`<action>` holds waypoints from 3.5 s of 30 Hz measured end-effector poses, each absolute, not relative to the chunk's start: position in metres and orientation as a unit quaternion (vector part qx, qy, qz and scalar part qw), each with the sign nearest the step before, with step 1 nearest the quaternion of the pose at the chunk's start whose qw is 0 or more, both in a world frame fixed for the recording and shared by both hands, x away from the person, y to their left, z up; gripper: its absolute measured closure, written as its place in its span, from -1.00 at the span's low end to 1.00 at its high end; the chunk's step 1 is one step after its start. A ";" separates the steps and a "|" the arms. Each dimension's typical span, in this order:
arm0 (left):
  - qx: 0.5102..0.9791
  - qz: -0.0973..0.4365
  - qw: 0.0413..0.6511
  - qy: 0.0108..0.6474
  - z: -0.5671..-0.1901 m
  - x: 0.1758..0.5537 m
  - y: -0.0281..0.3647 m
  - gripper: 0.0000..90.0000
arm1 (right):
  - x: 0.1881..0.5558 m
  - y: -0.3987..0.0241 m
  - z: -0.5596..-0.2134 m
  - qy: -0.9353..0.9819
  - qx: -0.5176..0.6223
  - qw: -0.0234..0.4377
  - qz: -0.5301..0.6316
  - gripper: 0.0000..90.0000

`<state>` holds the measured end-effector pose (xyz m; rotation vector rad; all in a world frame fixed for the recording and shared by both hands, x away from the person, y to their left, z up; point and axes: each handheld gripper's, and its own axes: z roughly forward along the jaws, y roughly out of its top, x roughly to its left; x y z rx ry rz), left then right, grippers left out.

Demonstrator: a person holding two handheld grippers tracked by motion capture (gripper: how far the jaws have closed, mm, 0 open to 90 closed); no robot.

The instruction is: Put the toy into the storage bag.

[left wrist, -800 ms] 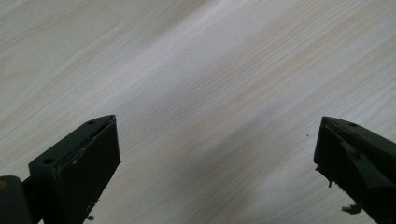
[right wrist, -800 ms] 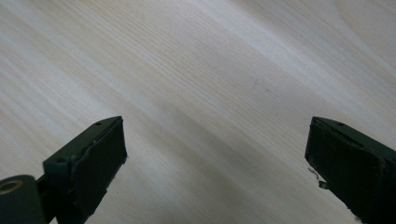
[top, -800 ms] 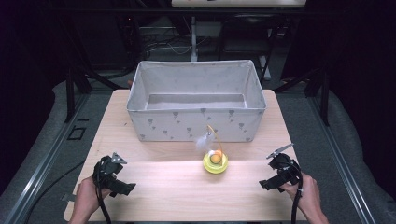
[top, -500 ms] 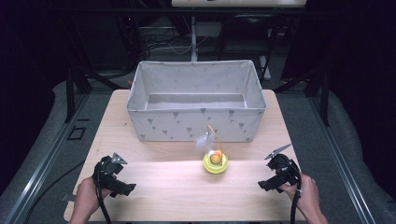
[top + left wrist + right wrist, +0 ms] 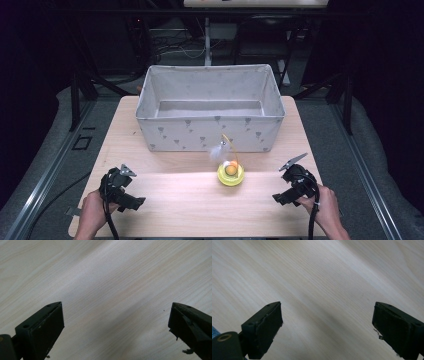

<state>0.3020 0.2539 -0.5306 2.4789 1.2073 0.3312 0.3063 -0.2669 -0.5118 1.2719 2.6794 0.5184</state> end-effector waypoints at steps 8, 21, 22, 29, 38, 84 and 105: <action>0.878 0.120 0.180 0.427 -0.530 0.299 0.253 -1.00 | 0.307 -0.238 -0.496 0.902 0.390 0.067 0.174 -1.00; 0.878 0.117 0.178 0.428 -0.532 0.300 0.252 -1.00 | 0.327 -0.202 -0.475 0.911 0.355 0.048 0.203 -1.00; 0.879 0.117 0.178 0.428 -0.532 0.300 0.252 -1.00 | 0.328 -0.200 -0.474 0.912 0.351 0.049 0.204 -1.00; 0.880 0.117 0.176 0.425 -0.532 0.299 0.250 -1.00 | 0.332 -0.191 -0.465 0.917 0.335 0.051 0.211 -1.00; 0.881 0.116 0.175 0.423 -0.532 0.299 0.250 -1.00 | 0.339 -0.176 -0.451 0.919 0.318 0.055 0.225 -1.00; 0.885 0.111 0.164 0.421 -0.535 0.299 0.248 -0.99 | 0.360 -0.127 -0.395 0.951 0.232 0.080 0.187 0.96; 0.886 0.109 0.164 0.419 -0.535 0.299 0.248 -0.99 | 0.363 -0.130 -0.370 0.952 0.226 0.094 0.183 0.96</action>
